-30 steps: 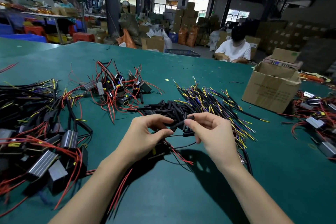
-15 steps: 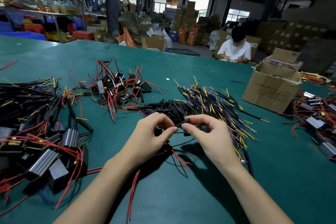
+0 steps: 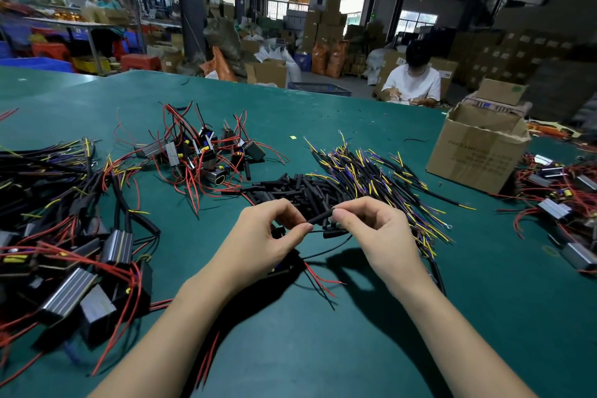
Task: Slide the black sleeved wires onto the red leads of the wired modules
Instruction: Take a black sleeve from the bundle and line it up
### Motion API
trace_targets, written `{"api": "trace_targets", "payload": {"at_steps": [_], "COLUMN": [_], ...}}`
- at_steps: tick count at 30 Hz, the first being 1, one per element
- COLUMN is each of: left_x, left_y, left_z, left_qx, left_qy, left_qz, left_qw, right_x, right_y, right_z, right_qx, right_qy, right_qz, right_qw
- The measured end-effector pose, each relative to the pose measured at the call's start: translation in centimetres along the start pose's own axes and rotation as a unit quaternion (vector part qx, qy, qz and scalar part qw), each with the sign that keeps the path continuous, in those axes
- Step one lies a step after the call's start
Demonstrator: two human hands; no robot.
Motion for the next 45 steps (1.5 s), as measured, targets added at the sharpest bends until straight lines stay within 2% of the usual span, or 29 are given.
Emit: {"api": "trace_targets", "payload": {"at_steps": [6,10,13,16,24,28,32,34,36,40,42,45], "left_x": [-0.1,-0.4,-0.6,-0.6,0.0,0.0,-0.2,-0.3,-0.3,-0.1,-0.1,0.0], "left_y": [-0.1,0.7,1.1,2.0,3.6,3.8,3.4,2.8,2.0,1.2,1.2,1.3], "left_z": [-0.7,0.9,2.0,2.5,1.1,1.5,1.2,0.8,0.6,-0.2,-0.2,-0.1], "left_qx": [-0.044,-0.053,-0.008,0.056,0.222,0.201,0.169,0.168,0.167,0.185,0.188,0.184], "left_qy": [-0.039,0.001,0.025,0.016,-0.098,-0.076,-0.082,-0.088,-0.101,-0.134,-0.139,-0.135], "left_qz": [-0.041,-0.06,-0.036,-0.04,-0.104,-0.132,-0.1,-0.064,-0.022,0.031,0.035,0.037], "left_qw": [0.997,0.997,0.999,0.997,0.965,0.968,0.977,0.98,0.981,0.973,0.972,0.973], "right_x": [-0.3,-0.1,0.2,0.4,0.6,0.5,0.6,0.7,0.4,-0.2,-0.5,-0.9], "right_y": [-0.7,-0.3,0.4,0.8,0.9,0.6,1.0,1.0,0.2,-3.1,-3.7,-2.7], "right_z": [0.2,-0.3,-0.7,-1.0,-1.6,-1.3,-1.1,-1.5,-1.4,-0.8,-0.1,1.1], "right_qx": [-0.015,0.008,0.008,0.01,0.012,0.021,0.016,0.03,-0.003,-0.056,-0.058,-0.039], "right_qy": [0.019,0.001,-0.008,-0.012,-0.029,-0.03,-0.029,-0.04,-0.035,-0.017,0.004,0.049], "right_qz": [0.013,0.014,-0.007,-0.019,-0.024,-0.007,-0.014,-0.015,-0.004,0.101,0.127,0.09], "right_qw": [1.0,1.0,1.0,1.0,0.999,0.999,0.999,0.999,0.999,0.993,0.99,0.994]}}
Point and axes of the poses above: each hand's wrist, its own x-axis away from the middle knuckle, its own y-axis out of the palm, z = x × y, the point moved 9 cm from there along -x, towards the middle knuckle, and after that the axes turned 15 degrees about y, right-handed, at the moved point
